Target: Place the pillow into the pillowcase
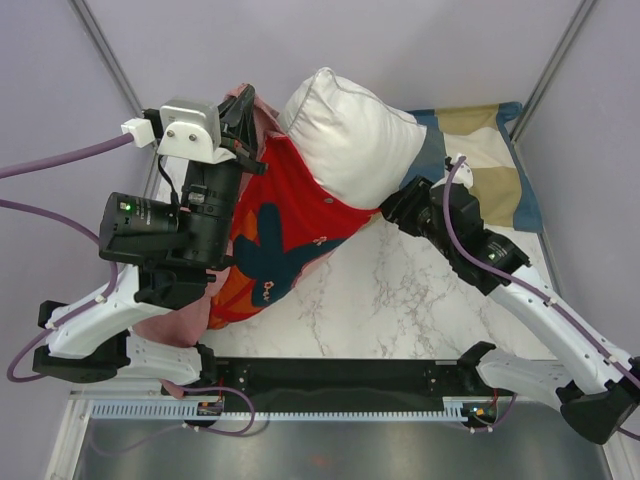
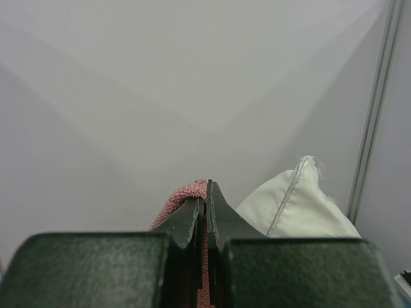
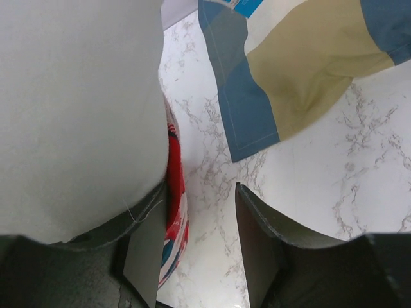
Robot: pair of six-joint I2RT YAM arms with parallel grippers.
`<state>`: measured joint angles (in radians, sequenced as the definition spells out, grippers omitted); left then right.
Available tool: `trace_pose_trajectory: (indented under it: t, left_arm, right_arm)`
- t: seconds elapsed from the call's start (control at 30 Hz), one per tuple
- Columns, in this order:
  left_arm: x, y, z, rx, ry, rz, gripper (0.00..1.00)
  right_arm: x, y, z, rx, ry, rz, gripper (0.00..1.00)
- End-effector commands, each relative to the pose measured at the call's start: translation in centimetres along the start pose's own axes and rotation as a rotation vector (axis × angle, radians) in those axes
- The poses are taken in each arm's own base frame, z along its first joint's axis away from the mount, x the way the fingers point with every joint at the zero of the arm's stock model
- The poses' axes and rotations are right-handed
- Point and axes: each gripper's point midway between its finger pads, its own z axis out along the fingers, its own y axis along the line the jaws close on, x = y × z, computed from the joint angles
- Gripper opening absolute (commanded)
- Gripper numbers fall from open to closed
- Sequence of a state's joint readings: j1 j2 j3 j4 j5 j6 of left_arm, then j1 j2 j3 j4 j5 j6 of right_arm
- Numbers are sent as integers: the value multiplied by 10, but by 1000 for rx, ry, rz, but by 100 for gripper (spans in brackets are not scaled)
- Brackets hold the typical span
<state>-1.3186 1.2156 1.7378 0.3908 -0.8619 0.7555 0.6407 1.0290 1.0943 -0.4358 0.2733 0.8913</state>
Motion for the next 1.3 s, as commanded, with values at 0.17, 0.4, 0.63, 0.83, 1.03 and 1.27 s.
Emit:
trace_pose_trajectory:
  t: [0.17,0.4,0.63,0.83,1.03,1.27]
  left_arm:
    - [-63,34,-1,-15,-197,-168,4]
    - [-60,29,0,-4,-191,-166,4]
    - [-59,25,1,8,-187,-172,4]
    - [-62,28,-1,11,-190,-190,4]
    - [-66,35,-3,7,-197,-202,4]
    - [-67,36,-4,11,-199,-209,4]
  right_arm:
    - [-46,23,-15,-103,-75,37,57]
    - [-52,41,-12,-170,-18,73,61]
    - [-16,58,-2,-250,207,158,60]
    - [8,51,-3,-248,303,200,57]
    - [34,31,9,-198,370,212,54]
    - [36,35,16,-237,365,259,55]
